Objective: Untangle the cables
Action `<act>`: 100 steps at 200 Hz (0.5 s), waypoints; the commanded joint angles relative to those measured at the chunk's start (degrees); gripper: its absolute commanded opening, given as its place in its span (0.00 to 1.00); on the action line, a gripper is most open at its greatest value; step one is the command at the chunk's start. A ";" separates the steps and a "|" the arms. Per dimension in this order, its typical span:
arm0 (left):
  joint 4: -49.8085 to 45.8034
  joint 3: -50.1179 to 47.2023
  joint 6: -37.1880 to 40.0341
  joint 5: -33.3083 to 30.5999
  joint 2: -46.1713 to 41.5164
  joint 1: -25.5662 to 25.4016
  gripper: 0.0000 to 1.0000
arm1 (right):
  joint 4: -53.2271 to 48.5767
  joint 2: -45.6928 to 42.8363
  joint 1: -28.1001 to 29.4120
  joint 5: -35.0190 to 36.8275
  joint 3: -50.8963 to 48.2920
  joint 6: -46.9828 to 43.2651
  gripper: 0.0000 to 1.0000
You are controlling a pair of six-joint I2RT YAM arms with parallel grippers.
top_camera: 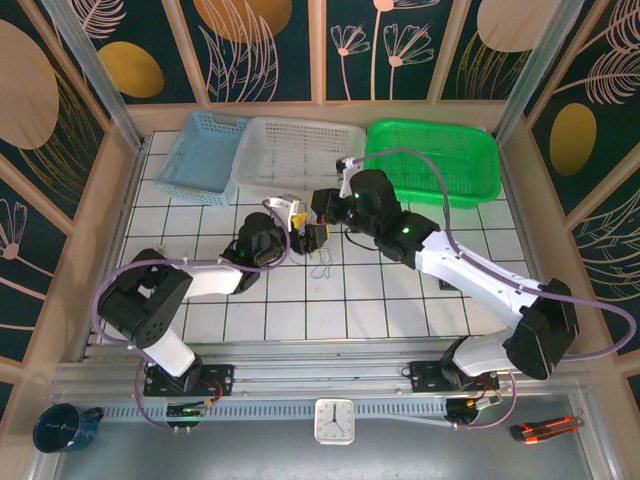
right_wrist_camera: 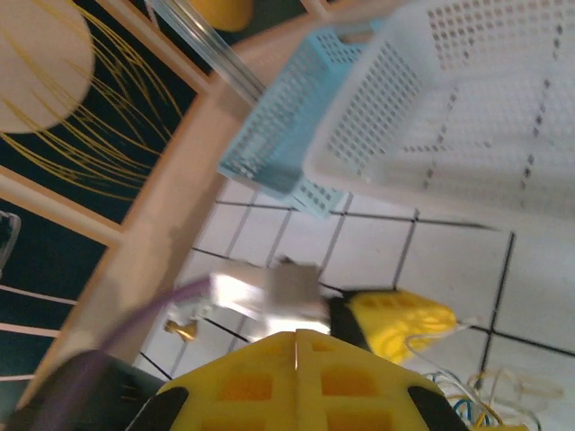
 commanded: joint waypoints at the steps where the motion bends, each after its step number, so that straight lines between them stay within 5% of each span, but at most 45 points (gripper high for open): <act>1: 3.16 -0.61 -0.82 1.78 1.45 -0.24 0.75 | 0.84 -3.36 -0.37 -1.31 5.46 0.21 0.00; 100: 5.01 -6.62 -2.55 0.88 3.24 -0.25 0.54 | 7.42 -7.80 -11.85 -12.93 11.66 7.82 0.00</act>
